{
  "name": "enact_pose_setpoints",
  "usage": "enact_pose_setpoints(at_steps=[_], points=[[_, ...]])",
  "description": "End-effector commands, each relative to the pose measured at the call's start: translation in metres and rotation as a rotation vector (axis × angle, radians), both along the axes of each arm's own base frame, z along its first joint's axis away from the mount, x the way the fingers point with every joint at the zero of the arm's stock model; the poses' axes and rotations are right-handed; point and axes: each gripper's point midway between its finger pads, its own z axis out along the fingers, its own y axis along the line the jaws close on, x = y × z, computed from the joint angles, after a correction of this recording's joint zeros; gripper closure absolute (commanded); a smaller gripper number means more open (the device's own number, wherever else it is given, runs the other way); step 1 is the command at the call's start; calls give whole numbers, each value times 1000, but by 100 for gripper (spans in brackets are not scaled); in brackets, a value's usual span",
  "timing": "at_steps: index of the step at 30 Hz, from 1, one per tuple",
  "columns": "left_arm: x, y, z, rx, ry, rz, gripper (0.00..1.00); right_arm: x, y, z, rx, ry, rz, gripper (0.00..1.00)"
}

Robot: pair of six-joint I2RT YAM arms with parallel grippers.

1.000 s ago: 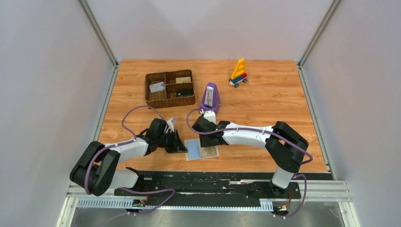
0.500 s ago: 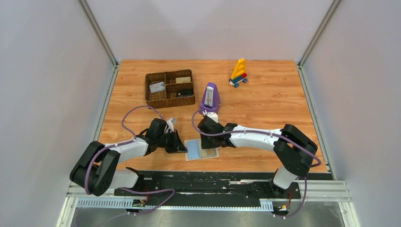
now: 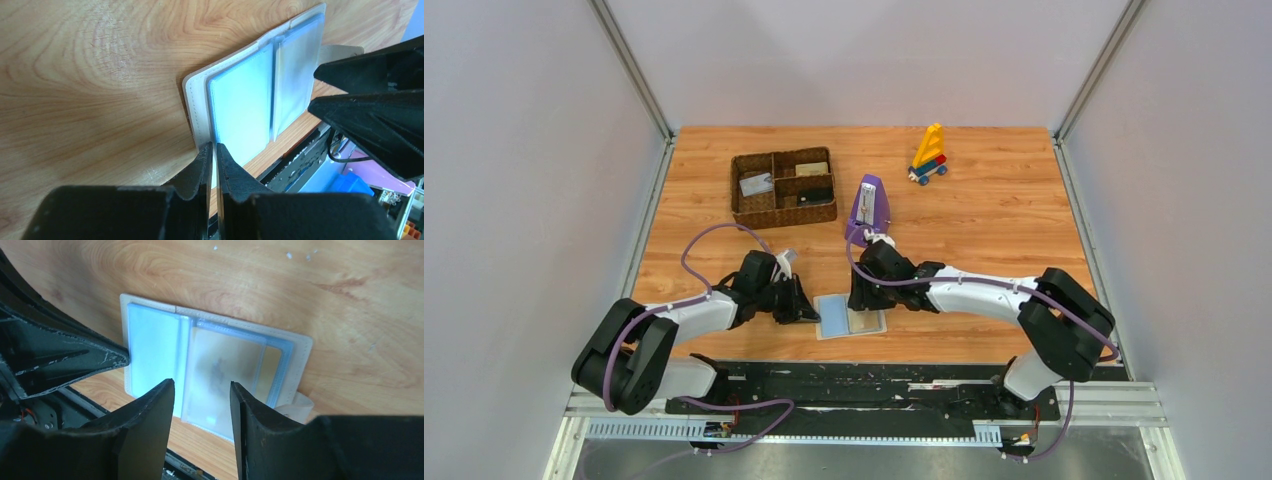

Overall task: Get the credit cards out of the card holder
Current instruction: Remove the credit card from the card holder.

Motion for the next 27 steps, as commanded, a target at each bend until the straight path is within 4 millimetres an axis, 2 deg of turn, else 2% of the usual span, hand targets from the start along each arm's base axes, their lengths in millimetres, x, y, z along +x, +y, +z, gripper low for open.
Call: enact_pose_setpoints(at_steps=[1,6,12,15,21,27], points=[[-3,7,-8,39,-6,0,85,20,-5,13,6,-79,-9,53],[-3,7,-8,39,-5,0,85,21,-9,2,-15,-45,-5,51],[-4,7,-9,41,-1,-1,85,11,-16,-23,-76,25,-19,51],[-4,7,-9,42,-2,-2,85,3,-12,-30,-82,56,6,51],[-4,7,-10,42,-1,-1,86,-8,1,-31,-6,106,35,51],[-4,7,-10,43,1,0,86,-14,12,-20,130,125,59,52]])
